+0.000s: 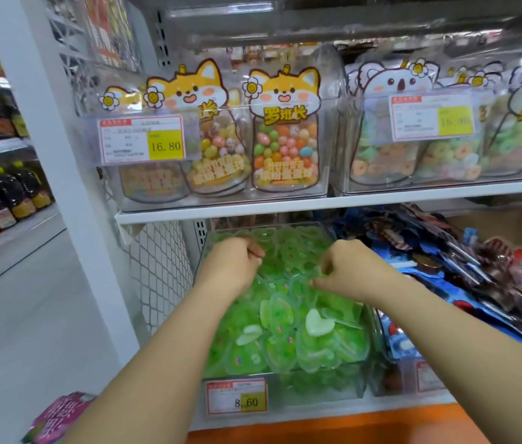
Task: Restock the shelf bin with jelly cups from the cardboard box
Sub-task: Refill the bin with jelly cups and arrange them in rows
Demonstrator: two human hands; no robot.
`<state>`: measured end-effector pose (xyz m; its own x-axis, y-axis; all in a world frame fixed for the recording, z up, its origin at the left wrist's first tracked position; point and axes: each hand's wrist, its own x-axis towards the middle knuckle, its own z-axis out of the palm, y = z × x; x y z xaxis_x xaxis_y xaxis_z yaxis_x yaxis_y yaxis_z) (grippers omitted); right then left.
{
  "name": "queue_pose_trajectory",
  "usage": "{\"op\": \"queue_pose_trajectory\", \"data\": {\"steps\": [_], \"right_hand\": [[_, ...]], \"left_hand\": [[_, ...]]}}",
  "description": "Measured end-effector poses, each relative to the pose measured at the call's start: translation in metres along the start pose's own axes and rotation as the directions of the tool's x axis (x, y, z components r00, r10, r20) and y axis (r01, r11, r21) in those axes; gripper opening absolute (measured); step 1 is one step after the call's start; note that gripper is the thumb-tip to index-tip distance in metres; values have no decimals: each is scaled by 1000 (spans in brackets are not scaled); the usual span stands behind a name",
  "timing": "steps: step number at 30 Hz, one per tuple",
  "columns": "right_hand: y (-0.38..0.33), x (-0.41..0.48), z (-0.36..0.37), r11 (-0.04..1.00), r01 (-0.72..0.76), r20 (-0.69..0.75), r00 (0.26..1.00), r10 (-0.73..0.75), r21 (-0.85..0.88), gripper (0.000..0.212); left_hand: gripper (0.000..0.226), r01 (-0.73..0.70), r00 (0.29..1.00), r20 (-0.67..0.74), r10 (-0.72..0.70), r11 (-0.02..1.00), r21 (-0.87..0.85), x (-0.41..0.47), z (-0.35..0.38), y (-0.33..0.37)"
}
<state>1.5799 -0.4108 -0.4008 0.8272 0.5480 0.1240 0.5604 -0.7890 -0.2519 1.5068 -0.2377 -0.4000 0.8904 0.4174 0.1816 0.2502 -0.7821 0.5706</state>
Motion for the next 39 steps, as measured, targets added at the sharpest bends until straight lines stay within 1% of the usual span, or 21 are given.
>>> {"op": "queue_pose_trajectory", "data": {"steps": [1, 3, 5, 7, 8, 9, 10, 12, 14, 15, 16, 18, 20, 24, 27, 30, 32, 35, 38, 39], "right_hand": [[0, 2, -1, 999, -1, -29, 1000, 2, 32, 26], [-2, 5, -4, 983, 35, -107, 994, -16, 183, 28], [-9, 11, -6, 924, 100, -175, 984, -37, 368, 27], [-19, 19, -5, 845, 158, -207, 977, -58, 511, 22], [-23, 23, -5, 811, 183, -210, 975, -76, 556, 19], [-27, 26, -4, 807, 210, -216, 971, -105, 552, 18], [-30, 30, -4, 827, 244, -229, 963, -144, 507, 18], [-28, 38, -4, 894, 268, -229, 954, -194, 360, 14], [-20, 42, -3, 945, 262, -206, 953, -222, 194, 19], [-15, 44, -1, 960, 245, -178, 959, -219, 136, 17], [-11, 45, 2, 967, 239, -159, 962, -223, 87, 16], [-6, 43, 6, 975, 224, -115, 968, -223, -5, 28], [-5, 42, 10, 973, 223, -81, 970, -228, -66, 31], [-3, 41, 15, 966, 224, -44, 972, -231, -130, 32], [-2, 42, 17, 965, 222, -23, 974, -227, -140, 33], [0, 43, 20, 957, 232, -24, 970, -240, -173, 33], [0, 44, 21, 952, 235, -32, 969, -245, -195, 30], [0, 45, 23, 949, 234, -45, 968, -248, -212, 29], [1, 45, 26, 947, 229, -57, 967, -247, -228, 28], [2, 44, 26, 946, 225, -53, 969, -243, -234, 28]], "left_hand": [[16, -6, 1000, -3, 6, 1000, 7, 1, -2, 0], [10, -34, 999, -3, 34, 998, 44, 3, -4, 2], [20, -60, 998, 12, 59, 997, 53, 5, -3, 5], [24, -48, 999, 21, 49, 999, -6, 8, -2, 8], [21, -24, 1000, 18, 25, 998, -64, 10, -2, 8], [14, 10, 1000, 15, -8, 990, -139, 14, -2, 5], [11, 47, 999, 10, -45, 978, -204, 19, -2, 2], [16, 119, 993, 15, -119, 962, -246, 30, -3, -7], [20, 180, 984, 47, -174, 965, -190, 39, -3, -13], [22, 201, 979, 72, -193, 969, -141, 43, -3, -14], [24, 213, 974, 96, -204, 973, -93, 46, -1, -14], [19, 234, 966, 119, -231, 972, -8, 54, 3, -15], [16, 271, 955, 121, -271, 962, 19, 59, 9, -15], [18, 277, 947, 146, -285, 958, 75, 63, 16, -17], [21, 289, 939, 173, -296, 955, 65, 66, 18, -16], [24, 278, 937, 193, -290, 957, 88, 67, 19, -13], [21, 268, 938, 206, -278, 961, 72, 67, 19, -10], [10, 251, 948, 196, -252, 968, 27, 67, 20, -9], [40, 263, 953, 176, -247, 962, -74, 69, 24, -12], [43, 267, 952, 178, -248, 960, -88, 69, 25, -13]]}}
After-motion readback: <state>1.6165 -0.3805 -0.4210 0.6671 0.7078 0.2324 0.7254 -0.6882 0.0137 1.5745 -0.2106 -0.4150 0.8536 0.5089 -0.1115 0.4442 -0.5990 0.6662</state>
